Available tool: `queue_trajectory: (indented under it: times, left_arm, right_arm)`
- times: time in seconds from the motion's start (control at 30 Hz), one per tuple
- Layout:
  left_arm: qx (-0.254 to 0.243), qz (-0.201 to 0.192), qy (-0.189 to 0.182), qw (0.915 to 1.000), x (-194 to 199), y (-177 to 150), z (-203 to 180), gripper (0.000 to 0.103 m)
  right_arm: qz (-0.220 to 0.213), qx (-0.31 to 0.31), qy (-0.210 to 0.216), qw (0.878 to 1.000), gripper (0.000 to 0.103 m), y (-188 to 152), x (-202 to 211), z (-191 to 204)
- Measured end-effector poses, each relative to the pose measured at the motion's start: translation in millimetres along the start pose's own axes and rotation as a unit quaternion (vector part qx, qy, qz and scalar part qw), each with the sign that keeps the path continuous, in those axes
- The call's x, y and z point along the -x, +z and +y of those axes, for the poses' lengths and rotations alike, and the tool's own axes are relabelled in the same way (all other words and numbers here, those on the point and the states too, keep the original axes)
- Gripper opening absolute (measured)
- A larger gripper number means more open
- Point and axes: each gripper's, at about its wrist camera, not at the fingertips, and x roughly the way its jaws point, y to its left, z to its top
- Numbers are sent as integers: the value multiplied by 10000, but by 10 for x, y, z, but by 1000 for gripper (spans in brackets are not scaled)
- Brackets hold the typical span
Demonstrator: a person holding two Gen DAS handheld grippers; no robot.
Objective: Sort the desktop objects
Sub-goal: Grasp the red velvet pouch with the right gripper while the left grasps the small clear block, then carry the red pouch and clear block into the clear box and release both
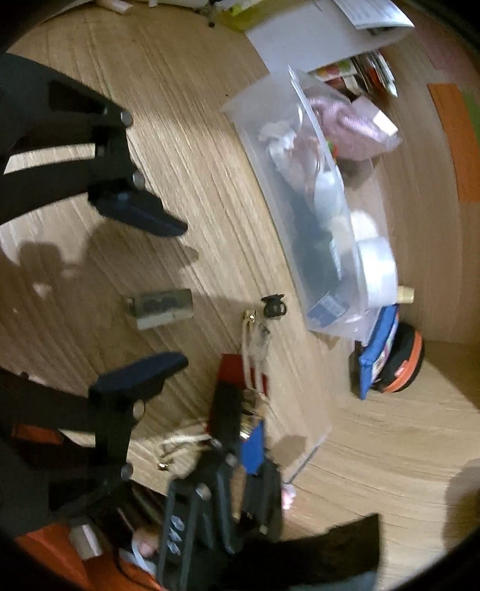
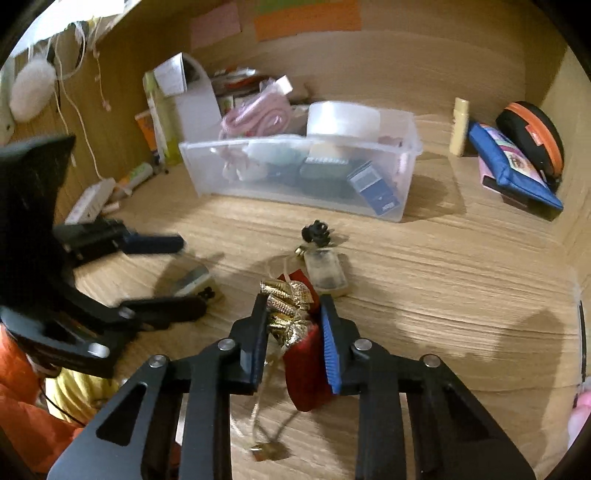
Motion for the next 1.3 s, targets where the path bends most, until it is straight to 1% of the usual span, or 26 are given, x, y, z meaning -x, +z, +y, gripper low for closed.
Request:
queue_trajectory:
  times: [0.03,0.07,0.1,0.13,0.17,0.2,0.33,0.47,0.63,0.73,0.93,1.1,1.3]
  left_arm:
    - [-31,13,48,10000,-31,5,-18,38]
    - [-23,1,134,9999,-60,8,-23,29]
    - [-8,27,151,9999,-86,14,-14,27]
    - [47,71,124,9999,-101,19,2,20]
    - [103,37,94,9999,-90,25,23,15]
    - [146,14,78,9999,-70,31,54,15]
    - [379,-97,29,9992,25,27,152,15]
    - [502,-313,144,9981,176,58,269,15]
    - [575,-568,253,9964,343,135,383,15]
    - [602,-720,436,9946,423,227,456,15]
    - [583,-1075,555,9909,587,450,583,15]
    - [667,-1281,541,9880,649,609,760,15]
    - [672,-1417,559,9860,590,794,950,15]
  right_arm:
    - [-44,-45,27,10000,23,20,29,-8]
    - [-100,-68,51,9999,23,40,64,-11]
    - [-157,-92,60,9998,23,73,93,-11]
    - [-228,-130,82,9996,23,120,141,-16]
    - [-282,-148,113,9994,23,155,178,-27]
    - [-389,-180,135,9990,23,211,236,-35]
    - [-584,-216,152,9979,23,348,314,-57]
    - [-680,-235,126,9973,23,477,317,-74]
    - [-790,-277,190,9963,23,644,289,-83]
    - [-829,-246,231,9960,23,746,261,-58]
    - [-1010,-66,327,9943,23,1004,203,44]
    - [-994,75,424,9941,23,1182,63,130]
    - [-921,200,475,9944,23,1369,-137,187]
